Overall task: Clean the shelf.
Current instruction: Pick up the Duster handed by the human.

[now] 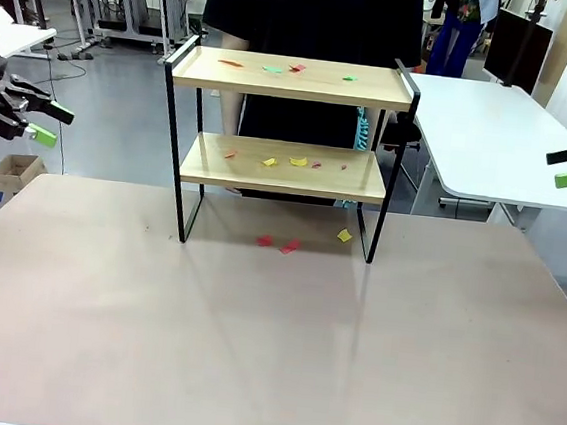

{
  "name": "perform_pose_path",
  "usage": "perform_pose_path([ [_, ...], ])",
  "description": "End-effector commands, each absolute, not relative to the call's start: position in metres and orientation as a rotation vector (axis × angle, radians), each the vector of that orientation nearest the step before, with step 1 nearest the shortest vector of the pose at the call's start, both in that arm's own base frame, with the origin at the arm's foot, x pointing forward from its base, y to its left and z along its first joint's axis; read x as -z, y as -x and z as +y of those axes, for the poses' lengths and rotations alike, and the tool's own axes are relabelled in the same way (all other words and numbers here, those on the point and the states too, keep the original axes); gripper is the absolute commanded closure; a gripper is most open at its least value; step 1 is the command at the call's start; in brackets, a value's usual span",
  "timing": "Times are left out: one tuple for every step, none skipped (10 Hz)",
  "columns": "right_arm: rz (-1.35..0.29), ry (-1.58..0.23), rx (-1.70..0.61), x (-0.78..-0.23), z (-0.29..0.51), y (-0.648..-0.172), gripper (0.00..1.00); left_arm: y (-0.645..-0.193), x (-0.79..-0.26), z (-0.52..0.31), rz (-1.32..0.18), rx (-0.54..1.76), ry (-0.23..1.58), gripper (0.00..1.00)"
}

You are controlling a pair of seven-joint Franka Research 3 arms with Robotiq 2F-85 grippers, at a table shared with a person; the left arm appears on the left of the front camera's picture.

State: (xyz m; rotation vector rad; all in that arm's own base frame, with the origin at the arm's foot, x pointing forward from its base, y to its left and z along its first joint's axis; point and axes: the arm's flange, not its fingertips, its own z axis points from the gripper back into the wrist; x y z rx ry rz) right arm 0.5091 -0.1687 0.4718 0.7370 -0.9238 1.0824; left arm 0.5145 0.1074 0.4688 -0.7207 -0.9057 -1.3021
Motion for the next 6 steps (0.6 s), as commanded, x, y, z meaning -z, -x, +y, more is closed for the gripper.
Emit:
perform_pose_path([
  [-1.028,-0.833,-1.129,-0.469,-0.197,-0.539,0.0,-0.54,-0.465,0.129,-1.02,1.339,0.784,0.0],
  [-1.057,-0.852,-1.145,-0.466,-0.206,-0.546,0.0,-0.548,-0.46,0.136,-1.082,1.351,0.801,0.0],
  [-1.08,-0.87,-1.147,-0.464,-0.212,-0.55,0.0,-0.553,-0.458,0.145,-1.141,1.359,0.817,0.0],
  [-1.1,-0.887,-1.139,-0.462,-0.219,-0.551,0.0,-0.556,-0.455,0.154,-1.173,1.353,0.838,0.0],
  [-1.115,-0.899,-1.143,-0.461,-0.227,-0.555,0.0,-0.563,-0.452,0.167,-1.187,1.318,0.865,0.0],
  [-1.127,-0.911,-1.143,-0.46,-0.234,-0.559,0.0,-0.568,-0.448,0.176,-1.188,1.294,0.905,0.0],
])
